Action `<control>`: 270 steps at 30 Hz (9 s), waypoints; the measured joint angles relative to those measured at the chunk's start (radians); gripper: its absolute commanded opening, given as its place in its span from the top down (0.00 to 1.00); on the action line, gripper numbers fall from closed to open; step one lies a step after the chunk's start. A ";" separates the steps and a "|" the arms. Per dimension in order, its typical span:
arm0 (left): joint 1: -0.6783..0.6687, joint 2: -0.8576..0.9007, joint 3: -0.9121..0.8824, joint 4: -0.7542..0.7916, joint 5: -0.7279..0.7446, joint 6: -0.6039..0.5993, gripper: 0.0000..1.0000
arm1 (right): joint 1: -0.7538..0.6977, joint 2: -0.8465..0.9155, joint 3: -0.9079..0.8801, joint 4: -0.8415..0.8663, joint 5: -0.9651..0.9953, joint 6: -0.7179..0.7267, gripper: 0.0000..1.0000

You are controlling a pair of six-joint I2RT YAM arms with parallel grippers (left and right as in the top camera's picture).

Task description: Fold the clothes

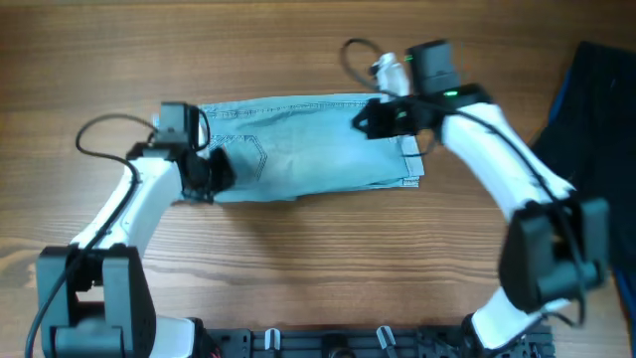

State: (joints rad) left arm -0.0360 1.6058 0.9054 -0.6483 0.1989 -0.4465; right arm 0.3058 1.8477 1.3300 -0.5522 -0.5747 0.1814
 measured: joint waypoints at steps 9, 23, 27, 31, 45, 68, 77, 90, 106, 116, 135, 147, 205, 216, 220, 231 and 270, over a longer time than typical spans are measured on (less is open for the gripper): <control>-0.005 0.007 -0.114 0.040 -0.087 -0.030 0.78 | 0.170 0.320 -0.014 0.443 -0.060 0.294 0.96; -0.005 0.006 -0.114 0.038 -0.097 -0.031 0.78 | -0.214 0.317 0.008 0.375 0.134 0.374 0.96; -0.005 0.006 -0.114 0.040 -0.097 -0.031 0.77 | -0.324 0.314 0.008 0.314 0.018 0.269 0.96; -0.005 0.006 -0.114 0.039 -0.097 -0.031 0.76 | -0.360 0.272 -0.001 0.176 -0.028 0.148 0.95; -0.034 -0.095 0.111 0.116 0.348 0.142 0.81 | -0.170 -0.028 -0.012 -0.366 0.009 -0.093 0.81; -0.008 0.341 0.127 0.642 -0.024 -0.130 0.76 | 0.011 0.225 0.017 -0.511 0.283 -0.043 0.96; 0.211 0.258 0.200 0.348 0.264 -0.060 0.39 | 0.011 0.224 0.018 -0.519 0.290 -0.051 0.93; 0.483 0.010 0.213 -0.153 0.303 0.278 0.17 | -0.014 0.060 0.000 -0.375 0.262 -0.119 0.90; 0.422 0.324 0.239 -0.030 0.325 0.348 0.42 | 0.005 0.192 0.000 -0.323 0.143 -0.140 0.92; 0.282 0.365 0.253 0.043 0.299 0.359 0.90 | 0.005 0.202 0.000 -0.328 0.171 -0.140 0.94; 0.365 0.253 0.894 -0.779 0.153 0.420 0.96 | 0.005 0.202 0.000 -0.387 0.216 -0.133 0.96; 0.105 0.248 1.076 -0.863 -0.128 0.418 0.96 | -0.020 0.134 0.000 -0.414 0.239 -0.134 0.96; -0.329 0.395 0.811 -0.597 -0.137 0.027 0.25 | -0.334 0.085 0.019 -0.459 -0.199 -0.367 0.86; -0.329 0.395 0.579 -0.362 -0.092 0.039 0.21 | -0.194 0.080 -0.097 -0.321 0.201 -0.027 0.96; -0.329 0.395 0.462 -0.222 -0.088 0.040 0.26 | -0.203 0.080 -0.099 -0.307 0.394 0.058 0.91; -0.325 0.395 0.420 -0.155 -0.070 0.045 0.34 | -0.195 -0.102 -0.068 -0.459 0.136 -0.140 0.76; -0.539 0.362 0.254 -0.397 0.264 0.007 0.83 | 0.023 0.112 -0.117 -0.344 0.156 0.005 0.95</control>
State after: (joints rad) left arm -0.5751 1.9675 1.1591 -1.0454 0.4633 -0.4397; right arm 0.3283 1.9598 1.2125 -0.8959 -0.4191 0.1867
